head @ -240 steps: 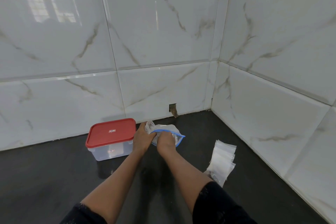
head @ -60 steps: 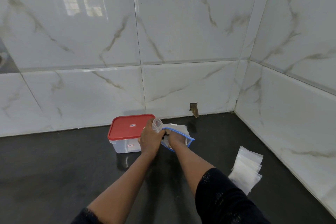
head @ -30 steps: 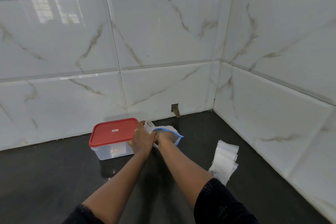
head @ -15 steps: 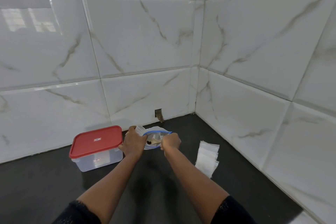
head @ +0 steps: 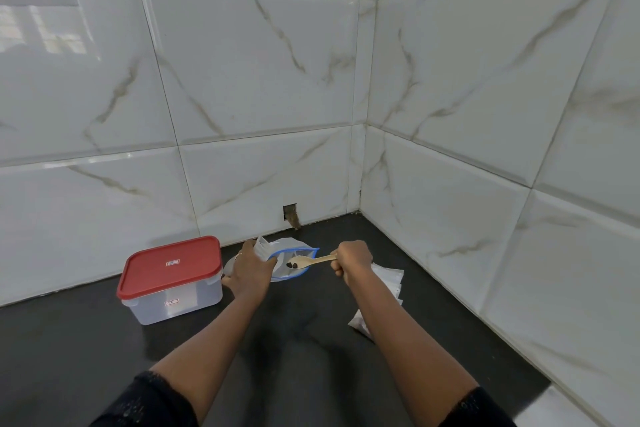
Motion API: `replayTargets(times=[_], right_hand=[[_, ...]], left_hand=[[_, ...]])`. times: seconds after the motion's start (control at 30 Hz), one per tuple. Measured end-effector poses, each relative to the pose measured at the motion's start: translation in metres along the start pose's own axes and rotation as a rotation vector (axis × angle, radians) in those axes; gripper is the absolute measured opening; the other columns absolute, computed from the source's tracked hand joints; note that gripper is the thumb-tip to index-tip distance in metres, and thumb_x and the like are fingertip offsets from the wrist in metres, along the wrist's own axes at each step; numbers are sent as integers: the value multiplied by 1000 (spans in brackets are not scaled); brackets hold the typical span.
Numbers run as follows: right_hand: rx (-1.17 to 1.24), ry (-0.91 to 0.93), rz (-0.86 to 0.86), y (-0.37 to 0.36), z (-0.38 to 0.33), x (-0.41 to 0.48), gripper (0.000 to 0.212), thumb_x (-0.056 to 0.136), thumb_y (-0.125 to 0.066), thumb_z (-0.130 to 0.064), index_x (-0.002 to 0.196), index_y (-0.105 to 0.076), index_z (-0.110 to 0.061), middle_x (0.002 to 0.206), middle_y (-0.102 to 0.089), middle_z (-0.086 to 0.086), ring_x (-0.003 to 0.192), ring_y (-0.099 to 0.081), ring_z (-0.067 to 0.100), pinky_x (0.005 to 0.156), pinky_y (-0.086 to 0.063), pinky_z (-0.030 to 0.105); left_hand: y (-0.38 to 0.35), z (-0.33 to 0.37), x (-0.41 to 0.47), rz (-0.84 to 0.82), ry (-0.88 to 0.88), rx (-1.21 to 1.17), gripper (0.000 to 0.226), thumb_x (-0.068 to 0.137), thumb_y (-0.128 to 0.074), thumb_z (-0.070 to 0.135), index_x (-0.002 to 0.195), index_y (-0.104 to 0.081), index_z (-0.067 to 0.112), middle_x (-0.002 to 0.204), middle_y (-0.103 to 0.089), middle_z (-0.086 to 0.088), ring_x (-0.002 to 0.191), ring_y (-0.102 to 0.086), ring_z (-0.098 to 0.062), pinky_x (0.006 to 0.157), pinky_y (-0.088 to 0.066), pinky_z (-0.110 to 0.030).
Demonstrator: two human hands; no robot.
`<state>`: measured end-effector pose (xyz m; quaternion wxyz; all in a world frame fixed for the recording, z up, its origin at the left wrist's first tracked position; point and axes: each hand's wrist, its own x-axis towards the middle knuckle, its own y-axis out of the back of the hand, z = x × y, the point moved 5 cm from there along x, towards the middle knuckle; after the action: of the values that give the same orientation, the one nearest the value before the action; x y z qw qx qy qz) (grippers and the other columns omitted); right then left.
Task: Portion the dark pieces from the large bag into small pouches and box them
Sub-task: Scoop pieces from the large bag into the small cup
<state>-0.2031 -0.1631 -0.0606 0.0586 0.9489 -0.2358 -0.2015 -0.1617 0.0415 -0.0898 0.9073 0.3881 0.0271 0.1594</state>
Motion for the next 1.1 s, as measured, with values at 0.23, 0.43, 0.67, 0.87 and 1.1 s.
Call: replayTargets(times=[0.23, 0.43, 0.67, 0.87, 1.1], right_hand=[[23, 106, -40, 2, -20, -11, 28, 87, -40, 2, 68, -61, -3, 59, -50, 10, 43, -41, 15, 41, -33, 22], [-190, 446, -72, -22, -36, -29, 31, 91, -43, -1, 100, -73, -4, 91, -70, 12, 86, -66, 22, 81, -55, 31], [-459, 762, -71, -37, -45, -49, 28, 96, -47, -5, 116, -67, -5, 113, -69, 9, 104, -64, 17, 95, -46, 19], [-592, 905, -107, -38, -49, -57, 32, 94, -50, -1, 123, -63, -6, 121, -66, 8, 110, -63, 16, 99, -43, 18], [-622, 969, -94, -35, -43, -60, 32, 94, -52, -7, 124, -62, -8, 123, -65, 9, 111, -62, 17, 96, -47, 20]], left_hand=[[-2, 0, -8, -22, -20, -66, 65, 83, -69, 32, 138, -37, 18, 135, -50, -9, 124, -46, -29, 101, -33, -50], [-6, -5, -11, -3, -3, -120, 67, 81, -71, 31, 139, -37, 20, 136, -50, -10, 123, -46, -29, 101, -34, -50], [-6, -5, -12, 6, 22, -132, 64, 81, -70, 29, 137, -39, 21, 134, -51, -11, 122, -47, -30, 101, -33, -49], [-3, -5, -10, 13, 24, -118, 65, 82, -69, 30, 138, -37, 21, 136, -50, -10, 123, -46, -30, 101, -33, -48], [-3, -5, -8, 13, 27, -96, 65, 83, -68, 34, 138, -36, 20, 137, -49, -10, 124, -46, -30, 101, -34, -47]])
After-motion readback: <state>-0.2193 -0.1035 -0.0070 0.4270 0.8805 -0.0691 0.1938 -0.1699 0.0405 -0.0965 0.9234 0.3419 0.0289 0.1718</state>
